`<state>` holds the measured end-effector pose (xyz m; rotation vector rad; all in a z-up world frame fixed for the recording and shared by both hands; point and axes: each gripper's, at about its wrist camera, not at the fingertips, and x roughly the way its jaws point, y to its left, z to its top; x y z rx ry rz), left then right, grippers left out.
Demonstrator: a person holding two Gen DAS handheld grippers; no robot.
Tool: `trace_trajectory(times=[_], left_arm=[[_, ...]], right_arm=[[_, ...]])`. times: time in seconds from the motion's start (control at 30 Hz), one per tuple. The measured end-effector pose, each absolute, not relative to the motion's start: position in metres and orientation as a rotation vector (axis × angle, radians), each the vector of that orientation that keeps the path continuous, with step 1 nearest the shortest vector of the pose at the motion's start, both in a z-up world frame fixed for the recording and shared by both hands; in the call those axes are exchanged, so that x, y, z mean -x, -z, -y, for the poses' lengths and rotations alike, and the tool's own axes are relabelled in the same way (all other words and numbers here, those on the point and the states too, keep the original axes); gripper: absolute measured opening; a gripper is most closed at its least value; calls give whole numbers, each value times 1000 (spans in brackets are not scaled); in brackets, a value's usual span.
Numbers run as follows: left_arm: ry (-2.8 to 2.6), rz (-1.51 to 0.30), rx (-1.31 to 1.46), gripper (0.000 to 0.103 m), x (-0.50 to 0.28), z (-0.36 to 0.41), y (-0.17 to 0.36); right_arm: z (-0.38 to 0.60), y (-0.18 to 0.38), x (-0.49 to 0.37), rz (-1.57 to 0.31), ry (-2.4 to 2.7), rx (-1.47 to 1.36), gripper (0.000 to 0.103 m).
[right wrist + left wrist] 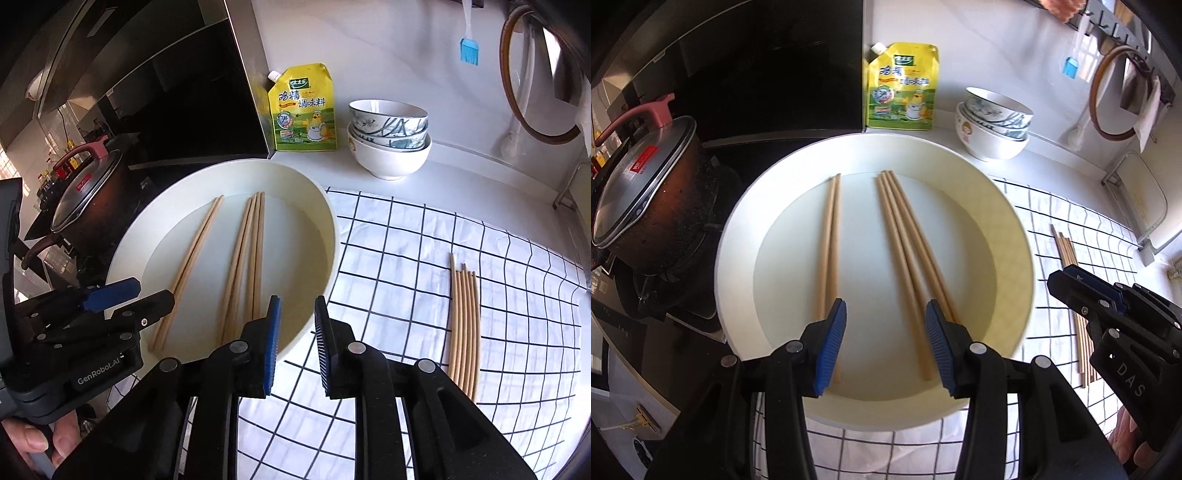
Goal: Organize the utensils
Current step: 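Move both open grippers back over the chopstick row on the cloth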
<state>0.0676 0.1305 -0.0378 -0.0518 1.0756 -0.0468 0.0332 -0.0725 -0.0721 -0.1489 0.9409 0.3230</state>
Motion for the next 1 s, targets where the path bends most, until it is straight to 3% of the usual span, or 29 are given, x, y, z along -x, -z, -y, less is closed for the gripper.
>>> trace_trajectory(times=[0.5, 1.0], left_arm=[[163, -1059, 9, 45, -37, -45, 30], [230, -1100, -7, 47, -21, 20, 55]], right_arm=[[164, 63, -2, -931, -218, 104, 20], [262, 92, 13, -995, -73, 87, 21]])
